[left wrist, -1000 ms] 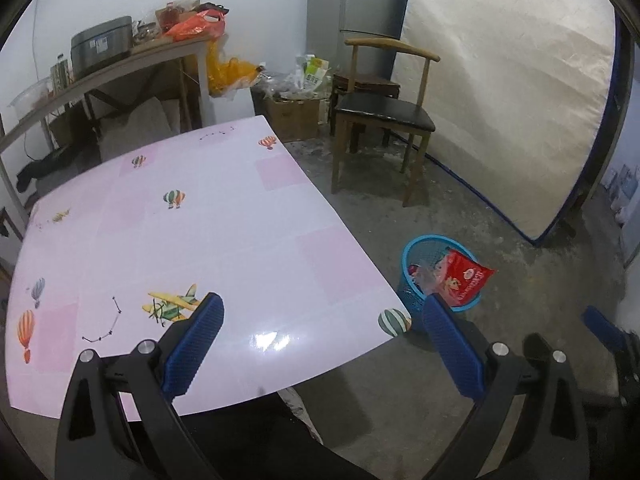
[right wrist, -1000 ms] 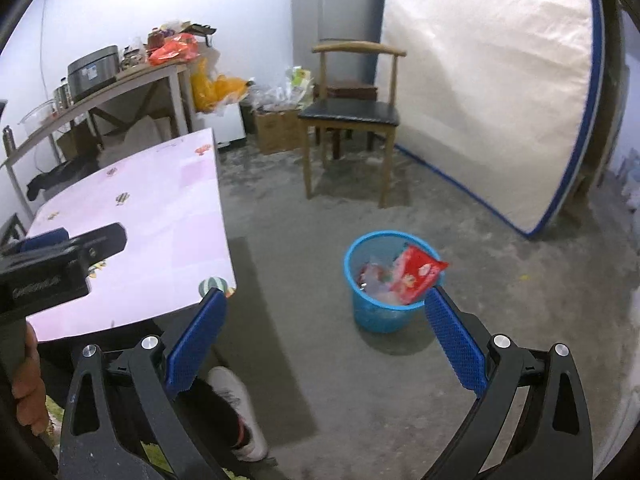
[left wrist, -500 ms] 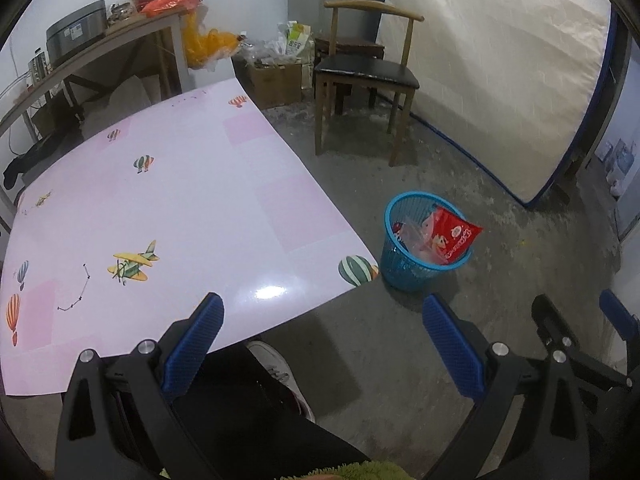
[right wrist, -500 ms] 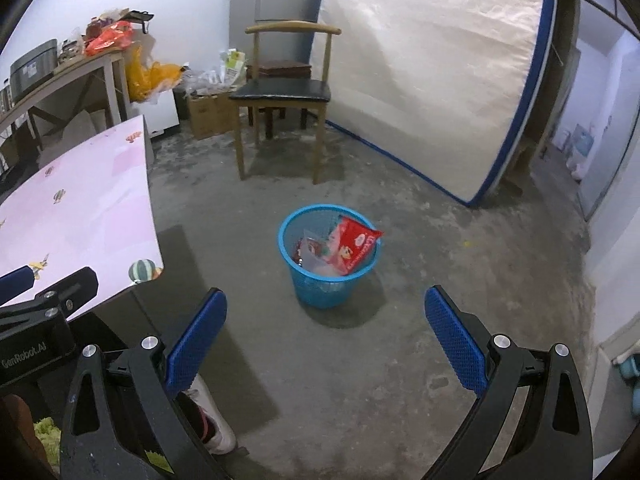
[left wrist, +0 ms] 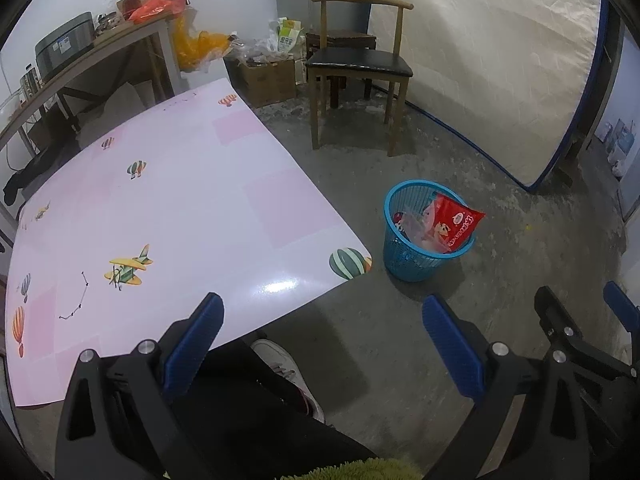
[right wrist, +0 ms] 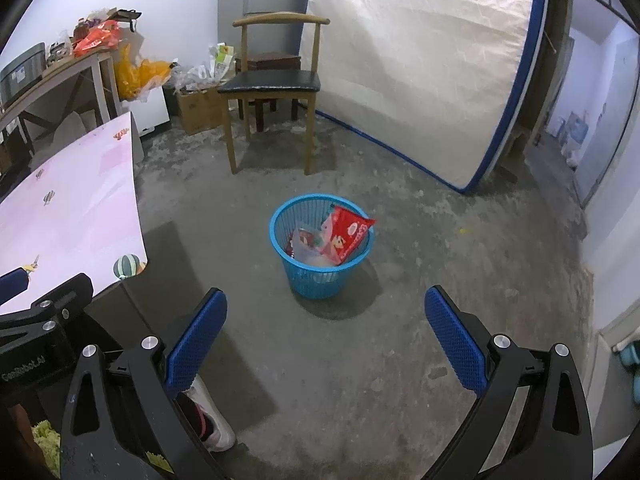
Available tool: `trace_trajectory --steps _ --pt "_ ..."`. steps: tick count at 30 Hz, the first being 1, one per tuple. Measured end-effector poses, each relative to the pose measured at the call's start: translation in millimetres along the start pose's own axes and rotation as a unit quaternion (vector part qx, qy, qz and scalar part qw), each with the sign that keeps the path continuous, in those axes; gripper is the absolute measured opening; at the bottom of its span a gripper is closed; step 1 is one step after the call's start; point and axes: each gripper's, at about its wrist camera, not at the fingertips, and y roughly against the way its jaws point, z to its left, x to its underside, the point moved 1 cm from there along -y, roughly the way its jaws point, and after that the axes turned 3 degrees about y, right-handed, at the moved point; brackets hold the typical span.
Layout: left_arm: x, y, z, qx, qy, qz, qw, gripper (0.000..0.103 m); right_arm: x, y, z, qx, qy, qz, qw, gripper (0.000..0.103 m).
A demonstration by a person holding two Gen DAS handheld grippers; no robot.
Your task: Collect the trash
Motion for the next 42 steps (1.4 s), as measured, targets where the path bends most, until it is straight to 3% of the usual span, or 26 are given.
trace_trajectory --steps 42 --pt "0.0 2.6 7.0 -0.008 0.011 0.0 0.9999 0.097 -3.9 1.7 -1.7 0.0 -0.002 -0.003 1.0 0.095"
